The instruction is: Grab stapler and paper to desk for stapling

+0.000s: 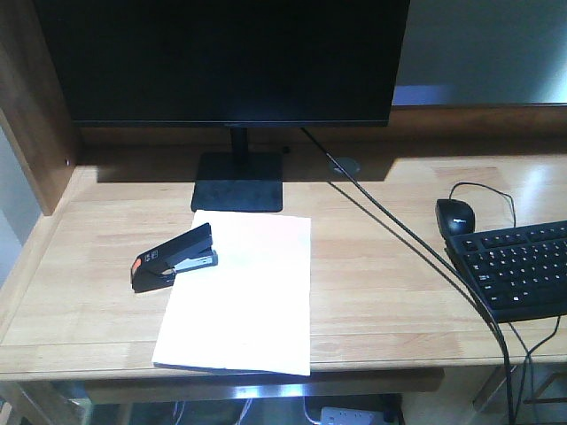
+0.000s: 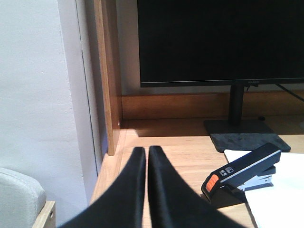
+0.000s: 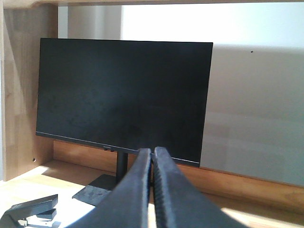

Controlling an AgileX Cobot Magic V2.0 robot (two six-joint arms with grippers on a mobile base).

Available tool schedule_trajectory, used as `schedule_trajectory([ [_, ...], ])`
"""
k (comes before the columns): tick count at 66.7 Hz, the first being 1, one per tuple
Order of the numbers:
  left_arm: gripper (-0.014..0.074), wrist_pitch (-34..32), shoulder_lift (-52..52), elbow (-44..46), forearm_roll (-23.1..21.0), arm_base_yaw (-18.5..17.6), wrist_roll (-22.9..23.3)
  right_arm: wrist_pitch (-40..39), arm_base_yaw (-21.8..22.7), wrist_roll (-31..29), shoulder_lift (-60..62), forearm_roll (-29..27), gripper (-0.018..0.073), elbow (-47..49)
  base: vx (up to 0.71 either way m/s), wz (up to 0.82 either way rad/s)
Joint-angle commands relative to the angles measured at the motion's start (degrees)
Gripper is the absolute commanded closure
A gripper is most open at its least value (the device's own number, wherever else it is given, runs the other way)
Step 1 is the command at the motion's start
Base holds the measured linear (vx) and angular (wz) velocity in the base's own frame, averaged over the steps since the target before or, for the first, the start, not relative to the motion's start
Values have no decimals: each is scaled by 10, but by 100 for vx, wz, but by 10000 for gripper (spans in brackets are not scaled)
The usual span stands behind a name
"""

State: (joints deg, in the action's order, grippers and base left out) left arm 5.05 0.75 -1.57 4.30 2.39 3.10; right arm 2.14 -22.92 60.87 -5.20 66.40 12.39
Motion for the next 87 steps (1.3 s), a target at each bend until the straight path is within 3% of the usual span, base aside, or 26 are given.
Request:
schedule_trajectory([
  [1, 603, -40, 9, -16, -13, 1, -10, -15, 0, -6, -7, 8, 568, 15, 0, 0],
  [87, 603, -40, 9, -16, -12, -3, -2, -15, 0, -6, -7, 8, 568, 15, 0, 0],
])
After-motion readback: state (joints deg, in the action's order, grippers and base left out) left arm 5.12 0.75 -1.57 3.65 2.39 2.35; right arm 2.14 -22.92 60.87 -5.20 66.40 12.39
